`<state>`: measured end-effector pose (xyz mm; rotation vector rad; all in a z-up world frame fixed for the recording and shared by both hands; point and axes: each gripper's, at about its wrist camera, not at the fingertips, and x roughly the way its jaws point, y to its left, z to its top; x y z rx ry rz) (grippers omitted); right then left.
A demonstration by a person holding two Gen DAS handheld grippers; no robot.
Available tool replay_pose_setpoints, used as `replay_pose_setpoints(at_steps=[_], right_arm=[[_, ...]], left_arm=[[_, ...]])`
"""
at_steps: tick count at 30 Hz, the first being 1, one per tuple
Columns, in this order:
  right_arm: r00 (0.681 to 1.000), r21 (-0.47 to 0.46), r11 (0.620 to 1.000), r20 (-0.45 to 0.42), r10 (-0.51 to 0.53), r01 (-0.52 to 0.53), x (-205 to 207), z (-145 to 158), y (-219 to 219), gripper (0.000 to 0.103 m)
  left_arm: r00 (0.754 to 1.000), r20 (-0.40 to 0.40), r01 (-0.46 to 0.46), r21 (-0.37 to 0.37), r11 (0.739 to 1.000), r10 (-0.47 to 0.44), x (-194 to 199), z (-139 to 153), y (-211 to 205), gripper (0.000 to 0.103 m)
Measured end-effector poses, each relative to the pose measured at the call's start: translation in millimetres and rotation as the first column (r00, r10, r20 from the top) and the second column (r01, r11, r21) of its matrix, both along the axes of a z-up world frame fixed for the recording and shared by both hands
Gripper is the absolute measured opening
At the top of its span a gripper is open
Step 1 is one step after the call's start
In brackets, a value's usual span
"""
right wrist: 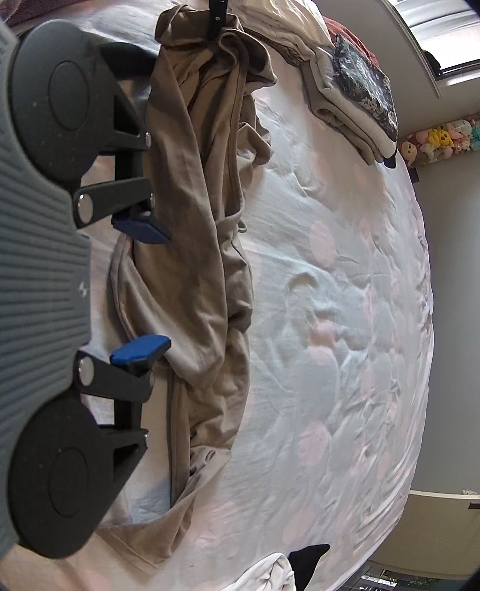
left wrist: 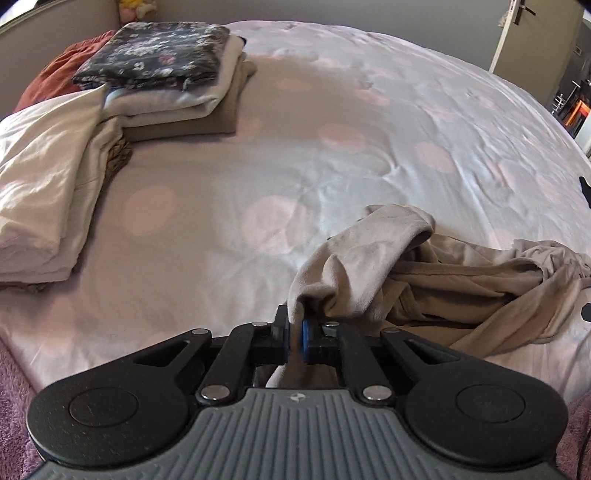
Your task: Fold clothes
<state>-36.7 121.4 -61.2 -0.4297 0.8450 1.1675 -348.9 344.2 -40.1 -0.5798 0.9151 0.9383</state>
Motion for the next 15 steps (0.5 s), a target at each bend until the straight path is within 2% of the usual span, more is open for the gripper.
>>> replay_pose_setpoints(at_steps=[2,5,9,12,15], right_arm=[[1.000,-0.002,1.000,0.009,0.028,-0.028,-6,2,3,0.058],[0.996,0.000,0.997,0.039,0.078,-0.078,-15,7,9,0.058],[0.980,-0.021,0.987,0.119,0.158,-0.156,-22,16,16,0.052],[0.964,-0.054,0.980,0.172,0.200,-0.194,-21,19,22,0.050],[0.933,-0.095,0.963,0.239,0.268,-0.253,-18,21,30,0.046]], left_arm=[[1.000,-0.012,0.007,-0.039,0.999,-0.007,-9,-5,4,0.010],[0.999,-0.043,0.029,-0.037,0.999,-0.031,-16,-8,3,0.017],[0.998,-0.001,0.058,-0.011,0.998,-0.058,-31,2,2,0.031],[0.988,0.016,0.153,0.041,0.987,-0.154,-31,15,-4,0.042],[0.970,-0.014,0.244,0.070,0.967,-0.243,-22,20,-11,0.043]])
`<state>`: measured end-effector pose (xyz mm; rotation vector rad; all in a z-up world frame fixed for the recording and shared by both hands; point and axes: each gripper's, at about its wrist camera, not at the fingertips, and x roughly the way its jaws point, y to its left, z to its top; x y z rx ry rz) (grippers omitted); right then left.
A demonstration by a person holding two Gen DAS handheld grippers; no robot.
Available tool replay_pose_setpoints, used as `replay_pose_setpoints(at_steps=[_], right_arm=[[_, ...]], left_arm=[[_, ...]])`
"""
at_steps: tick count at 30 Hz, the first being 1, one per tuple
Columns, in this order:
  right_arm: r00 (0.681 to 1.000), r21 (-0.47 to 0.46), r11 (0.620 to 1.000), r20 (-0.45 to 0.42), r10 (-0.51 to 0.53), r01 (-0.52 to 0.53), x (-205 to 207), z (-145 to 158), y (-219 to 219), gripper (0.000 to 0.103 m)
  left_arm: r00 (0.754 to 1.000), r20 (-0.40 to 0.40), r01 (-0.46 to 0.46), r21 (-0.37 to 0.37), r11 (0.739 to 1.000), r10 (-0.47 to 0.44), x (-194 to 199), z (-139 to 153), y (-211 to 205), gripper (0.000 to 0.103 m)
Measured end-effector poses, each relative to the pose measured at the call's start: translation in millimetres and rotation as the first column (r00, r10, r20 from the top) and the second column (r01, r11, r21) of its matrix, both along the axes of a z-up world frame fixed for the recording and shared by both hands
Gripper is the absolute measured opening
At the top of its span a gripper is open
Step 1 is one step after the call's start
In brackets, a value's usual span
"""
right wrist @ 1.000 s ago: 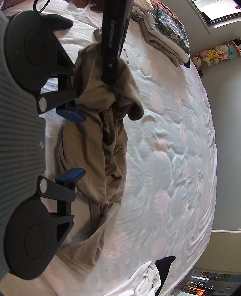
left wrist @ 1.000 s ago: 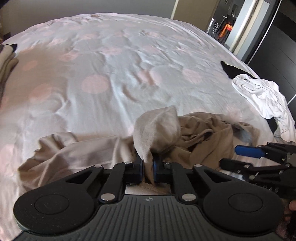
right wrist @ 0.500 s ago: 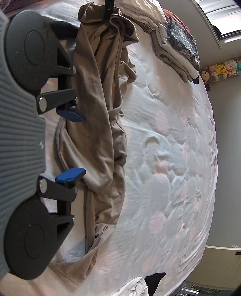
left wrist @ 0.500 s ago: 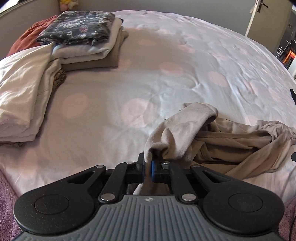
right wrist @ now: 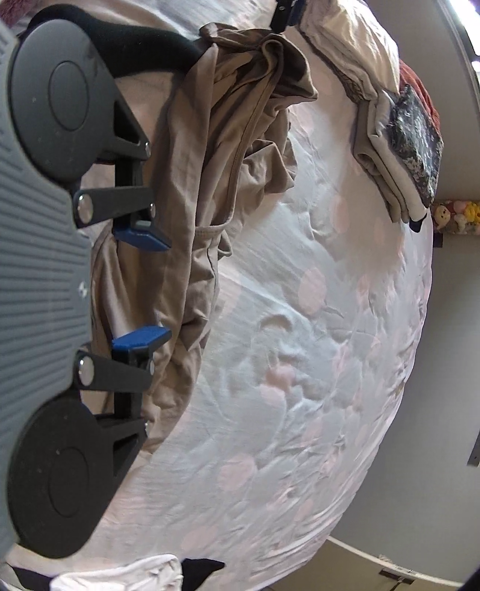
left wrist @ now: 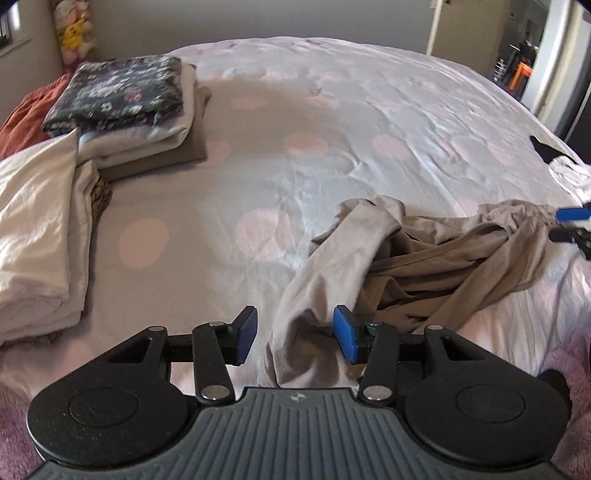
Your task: Fold clothes
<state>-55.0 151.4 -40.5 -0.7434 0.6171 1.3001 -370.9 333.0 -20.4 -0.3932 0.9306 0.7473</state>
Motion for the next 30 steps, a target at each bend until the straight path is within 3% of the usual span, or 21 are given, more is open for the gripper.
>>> replay_pose_setpoints(at_steps=[5,9,13,17,18,19,20,21,22,24,30], right_arm=[[0.981,-0.042,0.988,0.123,0.151,-0.147,3,4,18,0.043],[0.931,-0.105,0.951,0.199,0.306,-0.290,2,4,41,0.043],[0.865,-0.216,0.879,0.188,0.465,-0.426,4,-7,65,0.043],[0.825,-0.273,0.820,0.131,0.550,-0.503,13,-22,82,0.043],[0.824,-0.280,0.815,0.118,0.554,-0.508,17,-25,85,0.042],[0.828,-0.287,0.813,0.100,0.551,-0.506,21,-28,89,0.035],[0.836,-0.291,0.812,0.067,0.545,-0.506,25,-30,89,0.018],[0.843,-0.294,0.811,0.031,0.538,-0.507,28,-31,90,0.011],[0.848,-0.296,0.809,-0.005,0.530,-0.507,32,-32,90,0.009],[0.852,-0.273,0.817,-0.019,0.524,-0.509,32,-29,81,0.005],[0.909,-0.145,0.908,0.086,0.407,-0.393,33,9,35,0.004]], left_arm=[[0.996,-0.017,0.094,0.022,0.995,-0.093,13,3,-1,0.043],[0.993,0.018,0.116,-0.019,0.993,-0.116,24,-2,12,0.044],[0.991,0.014,0.136,-0.058,0.989,-0.136,39,-11,21,0.044],[0.993,0.041,0.115,-0.107,0.988,-0.111,44,-15,34,0.044],[0.993,0.058,0.106,-0.125,0.987,-0.099,44,-15,38,0.044],[0.993,0.077,0.100,-0.145,0.984,-0.089,44,-15,41,0.042],[0.992,0.095,0.096,-0.162,0.982,-0.081,43,-15,44,0.035],[0.991,0.113,0.092,-0.179,0.979,-0.072,43,-15,47,0.028],[0.991,0.121,0.084,-0.184,0.979,-0.063,42,-15,49,0.025],[0.990,0.134,0.068,-0.192,0.979,-0.043,41,-14,52,0.008],[0.991,0.119,-0.043,-0.105,0.994,0.055,26,13,55,0.001]])
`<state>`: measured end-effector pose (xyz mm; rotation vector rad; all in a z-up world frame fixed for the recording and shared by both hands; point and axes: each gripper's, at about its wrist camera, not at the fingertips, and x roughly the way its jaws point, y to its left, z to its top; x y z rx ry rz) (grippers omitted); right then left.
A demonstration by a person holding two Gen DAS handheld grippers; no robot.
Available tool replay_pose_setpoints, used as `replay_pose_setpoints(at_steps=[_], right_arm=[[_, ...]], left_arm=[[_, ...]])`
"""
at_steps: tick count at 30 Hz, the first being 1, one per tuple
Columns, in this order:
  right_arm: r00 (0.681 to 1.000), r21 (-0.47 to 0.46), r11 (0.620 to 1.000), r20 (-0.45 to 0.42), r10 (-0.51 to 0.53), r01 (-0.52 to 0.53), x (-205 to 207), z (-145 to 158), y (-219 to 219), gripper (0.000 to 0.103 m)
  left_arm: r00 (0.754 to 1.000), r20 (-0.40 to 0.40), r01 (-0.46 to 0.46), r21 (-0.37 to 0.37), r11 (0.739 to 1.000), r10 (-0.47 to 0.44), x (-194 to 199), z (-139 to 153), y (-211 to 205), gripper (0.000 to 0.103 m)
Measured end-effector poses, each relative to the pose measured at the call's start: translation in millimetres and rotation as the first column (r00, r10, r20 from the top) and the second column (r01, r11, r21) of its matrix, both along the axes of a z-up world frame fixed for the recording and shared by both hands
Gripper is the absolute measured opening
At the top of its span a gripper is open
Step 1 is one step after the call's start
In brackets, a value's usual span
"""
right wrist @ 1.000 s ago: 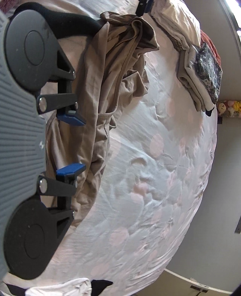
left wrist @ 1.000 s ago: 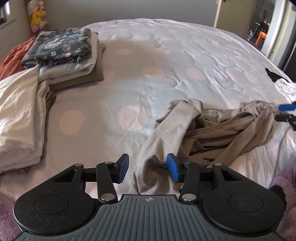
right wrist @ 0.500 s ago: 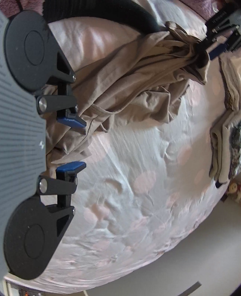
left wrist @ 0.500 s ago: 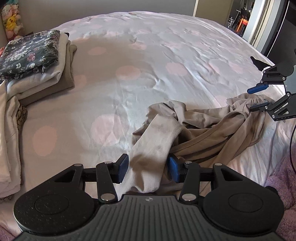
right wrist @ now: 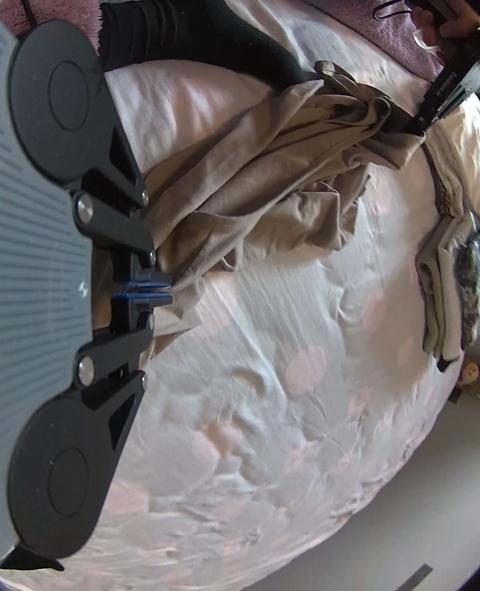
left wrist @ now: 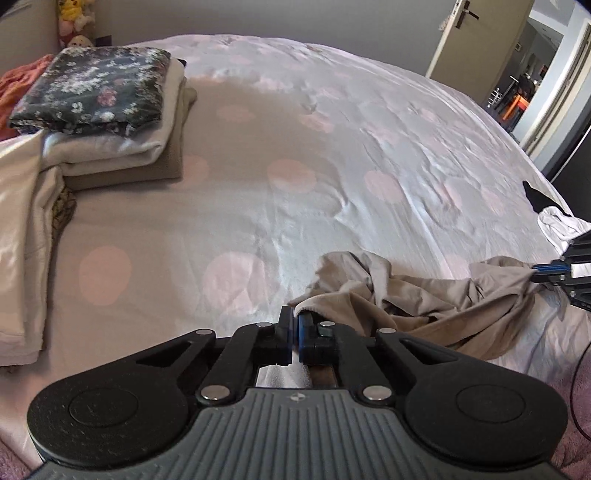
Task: Fold clothes
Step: 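Lift the beige shirt with both grippers, holding it up by two edges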
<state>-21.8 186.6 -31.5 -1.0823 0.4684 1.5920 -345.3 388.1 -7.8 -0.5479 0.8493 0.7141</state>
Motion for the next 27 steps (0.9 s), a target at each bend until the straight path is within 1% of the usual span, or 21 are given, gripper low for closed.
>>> replay_pose_setpoints(at_steps=[3,6,10,12,14,16,18,19,20,21,23,24,26,27], right_arm=[[0.994,0.068,0.992,0.019,-0.111,0.110,8,24,-23,0.003],[0.974,0.091,0.972,0.050,-0.222,0.217,17,31,-45,0.003],[0.928,0.081,0.932,0.090,-0.361,0.354,31,14,-74,0.003],[0.912,0.071,0.913,0.068,-0.405,0.401,36,4,-82,0.003],[0.894,0.061,0.894,0.041,-0.447,0.444,41,-6,-89,0.003],[0.873,0.048,0.872,0.015,-0.488,0.486,45,-16,-97,0.003],[0.868,0.057,0.867,0.006,-0.497,0.496,41,-21,-99,0.003],[0.866,0.061,0.865,-0.004,-0.499,0.499,39,-23,-100,0.003],[0.863,0.065,0.861,-0.015,-0.505,0.505,38,-24,-100,0.003],[0.858,0.068,0.856,-0.022,-0.512,0.513,38,-26,-101,0.003],[0.850,0.072,0.847,-0.036,-0.525,0.526,39,-28,-103,0.003],[0.846,0.072,0.843,-0.045,-0.531,0.533,41,-29,-103,0.004],[0.840,0.076,0.837,-0.058,-0.539,0.542,43,-30,-105,0.004],[0.842,0.078,0.838,-0.056,-0.537,0.540,42,-31,-105,0.004]], left_arm=[[0.999,-0.014,-0.032,0.031,0.999,0.033,-9,12,-1,0.001],[0.998,-0.035,-0.048,0.040,0.998,0.049,-17,15,-4,0.001],[0.993,-0.082,-0.085,0.028,0.996,0.087,-29,-4,-6,0.001],[0.986,-0.115,-0.115,0.024,0.993,0.117,-37,-18,-4,0.001],[0.981,-0.138,-0.137,-0.001,0.991,0.136,-42,-32,-1,0.001],[0.984,-0.144,-0.111,-0.025,0.994,0.106,-41,-39,-5,0.004],[0.990,-0.134,-0.055,-0.011,0.998,0.053,-39,-35,-15,0.014],[0.991,-0.134,-0.012,0.004,1.000,0.013,-37,-31,-23,0.025],[0.990,-0.139,0.025,0.020,0.999,-0.022,-35,-26,-29,0.034],[0.988,-0.143,0.063,0.037,0.997,-0.058,-33,-21,-36,0.039],[0.977,-0.149,0.162,0.077,0.984,-0.149,-25,-9,-50,0.039],[0.967,-0.155,0.216,0.094,0.972,-0.200,-19,-4,-56,0.039],[0.939,-0.174,0.319,0.124,0.939,-0.296,-3,2,-69,0.041],[0.920,-0.184,0.373,0.135,0.918,-0.346,6,3,-75,0.043]])
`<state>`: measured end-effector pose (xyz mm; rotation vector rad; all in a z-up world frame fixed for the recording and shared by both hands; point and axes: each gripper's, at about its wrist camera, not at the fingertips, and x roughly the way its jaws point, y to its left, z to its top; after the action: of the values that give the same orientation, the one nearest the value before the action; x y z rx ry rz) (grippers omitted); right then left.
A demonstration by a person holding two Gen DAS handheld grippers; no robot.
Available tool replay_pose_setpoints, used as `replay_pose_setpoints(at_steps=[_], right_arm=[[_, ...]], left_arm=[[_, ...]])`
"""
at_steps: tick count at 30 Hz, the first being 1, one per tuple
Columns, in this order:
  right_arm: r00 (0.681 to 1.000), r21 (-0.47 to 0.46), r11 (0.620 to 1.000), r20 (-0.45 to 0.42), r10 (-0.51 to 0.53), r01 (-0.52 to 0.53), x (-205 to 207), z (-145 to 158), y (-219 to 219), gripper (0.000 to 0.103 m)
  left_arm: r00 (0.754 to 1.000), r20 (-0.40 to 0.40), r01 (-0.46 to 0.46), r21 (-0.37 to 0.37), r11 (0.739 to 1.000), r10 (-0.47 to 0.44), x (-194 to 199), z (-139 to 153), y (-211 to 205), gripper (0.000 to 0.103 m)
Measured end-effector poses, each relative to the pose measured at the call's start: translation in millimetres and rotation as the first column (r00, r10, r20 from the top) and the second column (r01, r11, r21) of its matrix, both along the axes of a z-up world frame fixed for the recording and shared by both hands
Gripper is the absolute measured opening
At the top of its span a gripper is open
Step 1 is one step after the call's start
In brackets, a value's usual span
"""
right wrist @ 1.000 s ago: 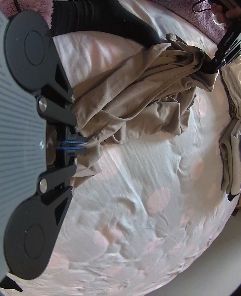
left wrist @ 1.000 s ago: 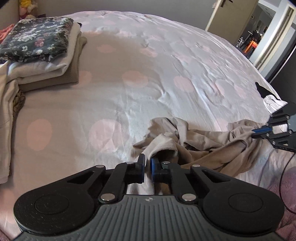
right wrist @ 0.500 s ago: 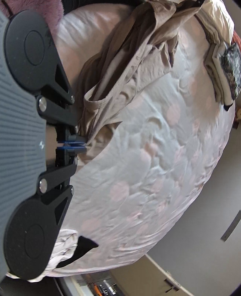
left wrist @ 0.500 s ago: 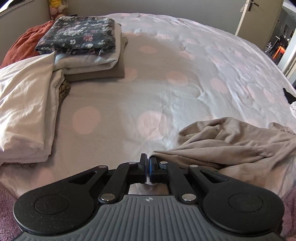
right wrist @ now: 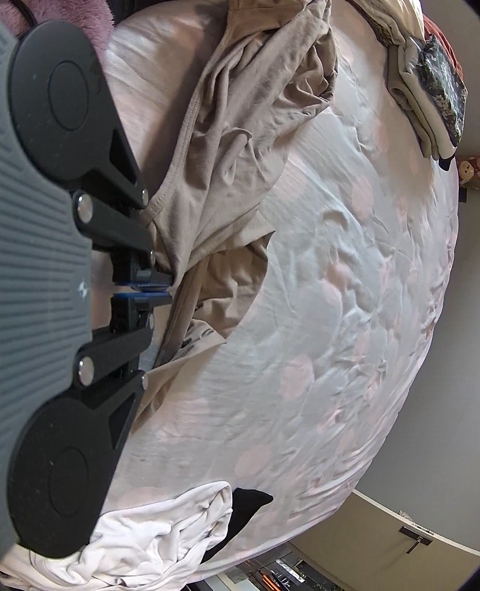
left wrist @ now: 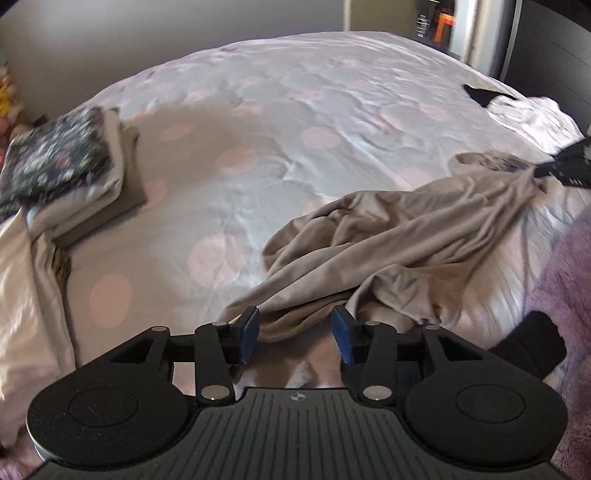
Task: Fold clothes
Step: 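Lift the beige shirt with both grippers, holding it up by two edges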
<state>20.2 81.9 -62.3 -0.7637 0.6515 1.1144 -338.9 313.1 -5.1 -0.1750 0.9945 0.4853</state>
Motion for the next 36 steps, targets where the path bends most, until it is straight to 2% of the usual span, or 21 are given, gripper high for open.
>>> replay_pose_setpoints(at_steps=[3,6,9,13,16,19,21,24,26,27,29,30,31,33,36], right_arm=[[1.000,-0.001,1.000,0.013,0.010,-0.010,-3,-2,0,0.004],[1.000,-0.002,1.000,0.016,0.018,-0.018,-4,-4,-1,0.004],[1.000,0.008,1.000,0.001,0.017,-0.017,-2,-4,-2,0.004],[1.000,0.013,1.000,-0.011,0.013,-0.013,0,-5,-2,0.004],[1.000,0.018,1.000,-0.021,0.013,-0.012,1,-6,-2,0.004],[0.999,0.024,1.000,-0.036,0.011,-0.010,2,-7,-3,0.004],[0.999,0.027,1.000,-0.051,0.008,-0.006,5,-8,-3,0.004],[0.998,0.031,1.000,-0.069,0.006,-0.003,7,-8,-2,0.004],[0.997,0.031,1.000,-0.075,0.008,-0.006,8,-9,-1,0.004],[0.997,0.030,1.000,-0.078,0.009,-0.007,8,-10,-1,0.004],[0.997,0.032,0.999,-0.079,0.010,-0.008,8,-10,-1,0.004],[0.997,0.033,0.999,-0.080,0.011,-0.008,9,-11,-1,0.004],[0.997,0.035,0.999,-0.079,0.011,-0.009,9,-11,-2,0.004],[0.997,0.045,0.999,-0.077,0.013,-0.009,9,-9,-3,0.004],[0.997,0.086,0.996,-0.071,0.014,-0.007,8,-2,-7,0.004]], left_arm=[[0.986,-0.030,0.163,0.028,0.986,-0.162,30,-1,-16,0.043],[0.942,-0.077,0.330,0.055,0.942,-0.325,58,-5,-30,0.043],[0.868,-0.170,0.483,0.070,0.873,-0.467,86,-16,-44,0.043],[0.733,-0.296,0.646,0.021,0.763,-0.613,111,-31,-55,0.043],[0.640,-0.380,0.711,-0.038,0.702,-0.668,123,-42,-56,0.043],[0.563,-0.437,0.742,-0.107,0.662,-0.702,133,-53,-53,0.042],[0.512,-0.466,0.756,-0.154,0.636,-0.721,138,-61,-52,0.038],[0.455,-0.506,0.759,-0.210,0.617,-0.732,145,-72,-50,0.028],[0.434,-0.509,0.756,-0.242,0.608,-0.743,147,-76,-50,0.020],[0.437,-0.505,0.755,-0.243,0.609,-0.744,147,-75,-50,0.015],[0.444,-0.496,0.753,-0.245,0.611,-0.746,146,-71,-50,0.011],[0.465,-0.484,0.744,-0.239,0.624,-0.741,145,-68,-48,0.009],[0.507,-0.466,0.725,-0.226,0.651,-0.725,143,-61,-44,0.007],[0.606,-0.415,0.669,-0.196,0.717,-0.679,140,-45,-35,0.006],[0.767,-0.285,0.556,-0.151,0.818,-0.574,126,-13,-15,0.004]])
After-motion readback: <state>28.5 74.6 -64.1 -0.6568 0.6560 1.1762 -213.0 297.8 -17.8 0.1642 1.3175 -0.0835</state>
